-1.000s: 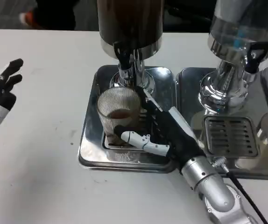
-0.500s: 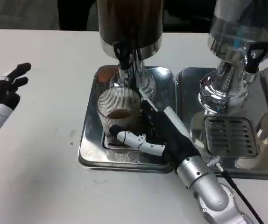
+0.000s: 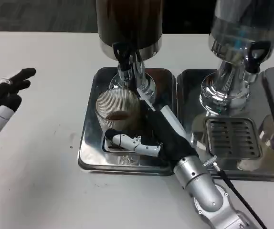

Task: Grasp the cup under the faucet to collect the drink, then remove the cup.

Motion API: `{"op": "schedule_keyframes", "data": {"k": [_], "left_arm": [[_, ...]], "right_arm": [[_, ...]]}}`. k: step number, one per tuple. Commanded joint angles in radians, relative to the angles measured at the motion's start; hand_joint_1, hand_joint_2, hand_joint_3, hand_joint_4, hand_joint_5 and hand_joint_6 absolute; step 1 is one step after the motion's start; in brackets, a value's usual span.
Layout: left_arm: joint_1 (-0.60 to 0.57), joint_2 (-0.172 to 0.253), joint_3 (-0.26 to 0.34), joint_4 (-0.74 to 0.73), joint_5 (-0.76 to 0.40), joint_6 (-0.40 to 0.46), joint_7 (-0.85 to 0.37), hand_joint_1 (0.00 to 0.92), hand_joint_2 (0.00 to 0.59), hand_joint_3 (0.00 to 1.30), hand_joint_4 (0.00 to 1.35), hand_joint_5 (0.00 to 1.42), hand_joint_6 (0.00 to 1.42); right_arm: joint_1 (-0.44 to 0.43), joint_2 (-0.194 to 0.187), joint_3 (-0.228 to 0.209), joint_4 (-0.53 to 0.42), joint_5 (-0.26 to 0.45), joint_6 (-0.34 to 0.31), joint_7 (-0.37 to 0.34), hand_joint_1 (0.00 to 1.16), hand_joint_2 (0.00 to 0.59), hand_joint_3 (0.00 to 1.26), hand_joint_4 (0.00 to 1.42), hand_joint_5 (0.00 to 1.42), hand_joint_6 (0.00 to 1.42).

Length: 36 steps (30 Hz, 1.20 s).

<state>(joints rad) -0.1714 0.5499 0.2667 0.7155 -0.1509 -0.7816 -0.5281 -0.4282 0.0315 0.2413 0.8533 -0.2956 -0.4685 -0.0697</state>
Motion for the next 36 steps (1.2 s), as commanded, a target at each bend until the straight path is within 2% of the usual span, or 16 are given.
{"op": "schedule_keyframes", "data": {"k": [1,12,18,25,31,35,36], "left_arm": [[0.006,0.016,-0.001,-0.010,-0.009,0.008,-0.010,0.000,0.162,0.20,0.11,0.12,0.06],[0.012,0.021,-0.003,-0.014,-0.005,0.012,-0.010,0.000,0.164,0.21,0.12,0.13,0.06],[0.011,0.024,-0.002,-0.012,-0.005,0.015,-0.009,0.000,0.165,0.22,0.12,0.13,0.06],[0.011,0.026,-0.005,-0.011,-0.003,0.020,-0.009,0.000,0.167,0.22,0.12,0.14,0.07],[0.010,0.030,-0.008,-0.012,0.000,0.021,-0.010,0.000,0.168,0.23,0.13,0.14,0.07],[0.009,0.032,-0.009,-0.011,0.001,0.021,-0.008,0.000,0.168,0.23,0.13,0.14,0.07],[0.009,0.033,-0.009,-0.011,0.002,0.021,-0.008,0.000,0.169,0.23,0.13,0.14,0.07]], "right_arm": [[-0.034,0.019,0.013,0.032,-0.017,0.013,-0.016,0.68,0.180,0.00,0.00,0.00,0.01],[-0.081,0.058,0.009,0.119,0.003,-0.004,-0.008,0.69,0.182,0.00,0.00,0.00,0.04],[-0.096,0.060,0.014,0.147,0.001,-0.013,-0.006,0.69,0.182,0.00,0.00,0.00,0.07],[-0.093,0.060,0.026,0.146,-0.016,0.018,-0.028,0.69,0.175,0.00,0.00,0.00,0.09],[-0.092,0.064,0.034,0.137,-0.027,0.046,-0.050,0.69,0.174,0.00,0.00,0.13,0.25],[-0.091,0.071,0.064,0.120,-0.075,0.105,-0.108,0.69,0.182,0.00,0.02,0.17,0.28],[-0.090,0.072,0.067,0.117,-0.079,0.113,-0.117,0.69,0.182,0.02,0.07,0.20,0.32]]}}
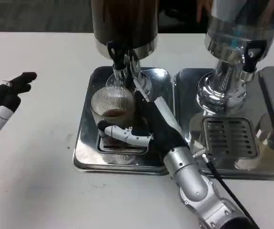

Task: Grasp the cup under the faucet to collect the drink, then remove the cup.

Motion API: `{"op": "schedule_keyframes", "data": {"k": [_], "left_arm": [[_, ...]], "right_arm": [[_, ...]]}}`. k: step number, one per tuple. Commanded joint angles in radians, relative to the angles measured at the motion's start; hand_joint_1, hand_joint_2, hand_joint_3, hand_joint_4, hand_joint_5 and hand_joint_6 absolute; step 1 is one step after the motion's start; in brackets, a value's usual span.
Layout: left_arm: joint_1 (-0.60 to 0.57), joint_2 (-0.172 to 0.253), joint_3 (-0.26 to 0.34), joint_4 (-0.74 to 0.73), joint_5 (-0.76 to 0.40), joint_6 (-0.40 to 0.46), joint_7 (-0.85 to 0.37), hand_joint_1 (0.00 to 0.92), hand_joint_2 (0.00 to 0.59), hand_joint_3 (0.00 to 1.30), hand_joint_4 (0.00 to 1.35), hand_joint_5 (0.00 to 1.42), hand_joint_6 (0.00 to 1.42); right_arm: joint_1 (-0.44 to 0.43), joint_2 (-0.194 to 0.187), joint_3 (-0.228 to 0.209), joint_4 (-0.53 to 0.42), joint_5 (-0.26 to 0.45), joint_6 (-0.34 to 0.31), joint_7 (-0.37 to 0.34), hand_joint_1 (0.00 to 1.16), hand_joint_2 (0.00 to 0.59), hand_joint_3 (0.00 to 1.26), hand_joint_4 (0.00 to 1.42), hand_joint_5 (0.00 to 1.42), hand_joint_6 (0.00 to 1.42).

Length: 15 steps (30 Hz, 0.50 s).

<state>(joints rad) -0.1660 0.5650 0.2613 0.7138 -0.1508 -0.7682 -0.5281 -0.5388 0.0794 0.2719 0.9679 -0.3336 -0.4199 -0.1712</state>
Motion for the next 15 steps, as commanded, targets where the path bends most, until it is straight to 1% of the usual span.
{"op": "schedule_keyframes", "data": {"k": [1,5,8,11,13,15], "left_arm": [[0.004,0.018,-0.004,-0.009,0.002,0.007,-0.008,0.000,0.170,0.23,0.13,0.14,0.07],[0.004,0.021,-0.004,-0.008,0.003,0.006,-0.008,0.000,0.172,0.23,0.13,0.14,0.07],[0.002,0.023,-0.005,-0.006,0.004,0.005,-0.008,0.000,0.174,0.23,0.13,0.15,0.08],[0.000,0.024,-0.008,-0.005,0.006,0.003,-0.008,0.000,0.175,0.22,0.14,0.15,0.08],[-0.002,0.024,-0.009,-0.004,0.007,0.003,-0.007,0.000,0.175,0.22,0.14,0.15,0.08],[-0.003,0.024,-0.010,-0.002,0.007,0.003,-0.007,0.000,0.176,0.22,0.14,0.15,0.08]], "right_arm": [[0.023,0.025,0.040,-0.002,-0.046,0.071,-0.028,0.69,0.182,0.03,0.09,0.22,0.35],[0.036,0.026,0.054,-0.024,-0.066,0.096,-0.072,0.69,0.184,0.17,0.23,0.35,0.52],[0.044,0.025,0.069,-0.034,-0.078,0.108,-0.103,0.70,0.187,0.21,0.27,0.40,0.60],[0.056,0.024,0.077,-0.046,-0.091,0.115,-0.140,0.72,0.190,0.26,0.33,0.48,0.71],[0.067,0.023,0.079,-0.058,-0.101,0.116,-0.171,0.73,0.191,0.28,0.35,0.51,0.74],[0.079,0.022,0.083,-0.070,-0.112,0.115,-0.208,0.73,0.191,0.31,0.40,0.56,0.81]]}}
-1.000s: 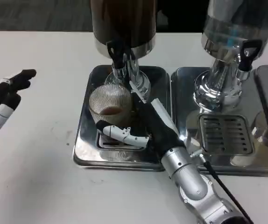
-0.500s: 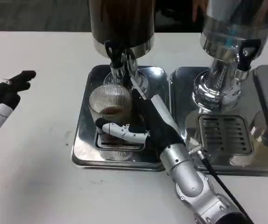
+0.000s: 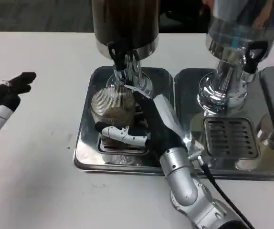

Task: Grasp the cup under the faucet to collect the drink, then remove the cup.

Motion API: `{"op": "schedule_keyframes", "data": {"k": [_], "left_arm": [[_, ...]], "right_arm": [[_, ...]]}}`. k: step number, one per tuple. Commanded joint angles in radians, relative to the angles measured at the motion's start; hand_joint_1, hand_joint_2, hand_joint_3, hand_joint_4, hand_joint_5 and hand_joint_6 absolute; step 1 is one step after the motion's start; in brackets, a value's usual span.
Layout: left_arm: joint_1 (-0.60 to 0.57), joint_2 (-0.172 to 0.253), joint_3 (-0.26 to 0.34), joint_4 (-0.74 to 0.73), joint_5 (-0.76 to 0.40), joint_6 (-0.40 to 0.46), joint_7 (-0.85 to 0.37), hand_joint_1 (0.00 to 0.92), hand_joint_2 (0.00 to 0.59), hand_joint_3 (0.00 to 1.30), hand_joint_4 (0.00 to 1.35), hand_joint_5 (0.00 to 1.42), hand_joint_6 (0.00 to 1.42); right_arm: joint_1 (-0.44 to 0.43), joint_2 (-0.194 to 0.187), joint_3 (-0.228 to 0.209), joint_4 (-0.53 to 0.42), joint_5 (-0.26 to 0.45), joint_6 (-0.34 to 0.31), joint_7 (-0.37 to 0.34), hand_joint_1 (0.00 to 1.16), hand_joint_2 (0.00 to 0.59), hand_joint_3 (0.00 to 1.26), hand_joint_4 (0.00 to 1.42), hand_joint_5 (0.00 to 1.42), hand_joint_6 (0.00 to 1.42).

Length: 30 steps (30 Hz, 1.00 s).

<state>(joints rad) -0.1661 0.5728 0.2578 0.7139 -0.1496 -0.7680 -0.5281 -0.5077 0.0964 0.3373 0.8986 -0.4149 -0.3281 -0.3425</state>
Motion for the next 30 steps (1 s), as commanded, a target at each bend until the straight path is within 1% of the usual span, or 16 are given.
{"op": "schedule_keyframes", "data": {"k": [1,4,12,16,17,20,24,25,30], "left_arm": [[-0.003,0.016,-0.007,-0.002,0.006,0.002,-0.007,0.000,0.176,0.22,0.14,0.15,0.09],[-0.003,0.015,-0.008,-0.002,0.007,0.002,-0.007,0.000,0.176,0.22,0.14,0.15,0.09],[-0.007,0.014,-0.015,0.000,0.009,0.002,-0.014,0.000,0.176,0.22,0.14,0.15,0.09],[-0.013,0.015,-0.019,0.006,0.009,0.003,-0.018,0.000,0.176,0.22,0.14,0.15,0.09],[-0.014,0.015,-0.019,0.008,0.009,0.003,-0.018,0.000,0.176,0.22,0.14,0.15,0.09],[-0.017,0.014,-0.021,0.012,0.011,0.004,-0.020,0.000,0.176,0.22,0.14,0.15,0.09],[-0.018,0.012,-0.025,0.014,0.011,0.004,-0.022,0.000,0.175,0.22,0.14,0.15,0.09],[-0.018,0.011,-0.026,0.013,0.011,0.004,-0.023,0.000,0.175,0.22,0.14,0.15,0.09],[-0.021,0.013,-0.034,0.012,0.009,0.001,-0.026,0.000,0.176,0.22,0.14,0.15,0.09]], "right_arm": [[0.053,0.005,0.017,-0.006,-0.035,0.021,-0.054,0.73,0.193,0.33,0.42,0.58,0.83],[0.069,0.006,0.015,-0.014,-0.046,0.008,-0.100,0.75,0.201,0.39,0.49,0.66,0.93],[0.101,0.006,0.009,-0.023,-0.056,-0.030,-0.192,0.77,0.201,0.50,0.60,0.78,1.06],[0.122,0.007,0.001,-0.032,-0.059,-0.055,-0.238,0.78,0.203,0.53,0.64,0.81,1.09],[0.124,0.007,0.001,-0.034,-0.060,-0.058,-0.244,0.78,0.203,0.53,0.64,0.81,1.09],[0.139,0.002,-0.004,-0.040,-0.061,-0.079,-0.269,0.79,0.212,0.60,0.71,0.89,1.17],[0.152,-0.005,-0.011,-0.044,-0.064,-0.103,-0.295,0.79,0.216,0.63,0.74,0.93,1.21],[0.155,-0.006,-0.011,-0.044,-0.064,-0.106,-0.299,0.80,0.230,0.64,0.75,0.95,1.22],[0.175,-0.016,-0.019,-0.058,-0.063,-0.126,-0.311,0.80,0.229,0.66,0.78,0.97,1.24]]}}
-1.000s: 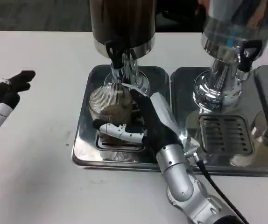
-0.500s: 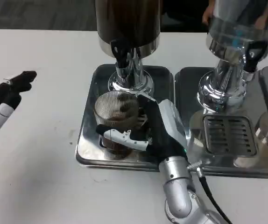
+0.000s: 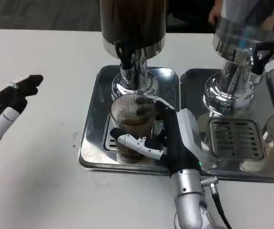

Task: Grasp the cup under the faucet to collect the drink, then remove the cup.

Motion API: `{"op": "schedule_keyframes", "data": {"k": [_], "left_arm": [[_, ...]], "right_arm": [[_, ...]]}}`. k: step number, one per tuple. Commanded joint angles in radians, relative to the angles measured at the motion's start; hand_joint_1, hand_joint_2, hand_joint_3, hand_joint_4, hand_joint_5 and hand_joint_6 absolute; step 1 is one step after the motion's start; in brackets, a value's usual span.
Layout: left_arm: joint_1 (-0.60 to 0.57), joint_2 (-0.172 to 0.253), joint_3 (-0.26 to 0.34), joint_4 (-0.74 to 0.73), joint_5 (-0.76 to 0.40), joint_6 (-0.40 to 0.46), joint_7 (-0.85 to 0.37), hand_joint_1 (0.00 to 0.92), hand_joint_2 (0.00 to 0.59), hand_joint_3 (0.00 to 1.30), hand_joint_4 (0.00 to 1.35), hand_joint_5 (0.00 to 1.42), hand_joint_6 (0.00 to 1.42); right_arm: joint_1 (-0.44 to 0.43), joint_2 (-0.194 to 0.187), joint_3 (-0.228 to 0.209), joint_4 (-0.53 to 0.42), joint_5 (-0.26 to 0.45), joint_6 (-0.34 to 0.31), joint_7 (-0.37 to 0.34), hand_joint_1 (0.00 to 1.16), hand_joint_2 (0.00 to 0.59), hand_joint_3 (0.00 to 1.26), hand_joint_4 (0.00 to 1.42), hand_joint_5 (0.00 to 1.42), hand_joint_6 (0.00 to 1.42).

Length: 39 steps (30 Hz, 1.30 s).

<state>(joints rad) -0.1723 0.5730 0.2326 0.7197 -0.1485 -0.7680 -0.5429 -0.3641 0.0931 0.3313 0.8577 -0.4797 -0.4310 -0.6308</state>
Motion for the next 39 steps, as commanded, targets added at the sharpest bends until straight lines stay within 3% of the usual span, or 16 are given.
{"op": "schedule_keyframes", "data": {"k": [1,17,27,39], "left_arm": [[-0.017,0.012,-0.012,0.007,0.008,0.002,-0.012,0.000,0.176,0.22,0.14,0.15,0.09],[-0.031,-0.001,-0.037,-0.004,0.008,-0.007,-0.038,0.000,0.172,0.21,0.15,0.15,0.09],[-0.039,-0.028,-0.086,-0.024,0.009,-0.012,-0.064,0.000,0.173,0.21,0.15,0.15,0.09],[-0.013,-0.042,-0.145,-0.058,0.025,-0.049,-0.087,0.000,0.173,0.20,0.13,0.15,0.09]], "right_arm": [[0.036,-0.015,-0.016,-0.023,0.001,-0.026,-0.025,0.80,0.228,0.66,0.78,0.97,1.26],[0.150,-0.051,-0.044,-0.185,-0.024,-0.031,-0.071,0.84,0.209,0.70,0.82,1.04,1.34],[0.273,-0.079,-0.075,-0.383,-0.025,-0.003,-0.036,1.00,0.126,0.76,0.83,1.03,1.35],[0.370,-0.095,-0.087,-0.548,-0.038,0.025,0.007,1.02,0.121,0.82,0.88,1.06,1.36]]}}
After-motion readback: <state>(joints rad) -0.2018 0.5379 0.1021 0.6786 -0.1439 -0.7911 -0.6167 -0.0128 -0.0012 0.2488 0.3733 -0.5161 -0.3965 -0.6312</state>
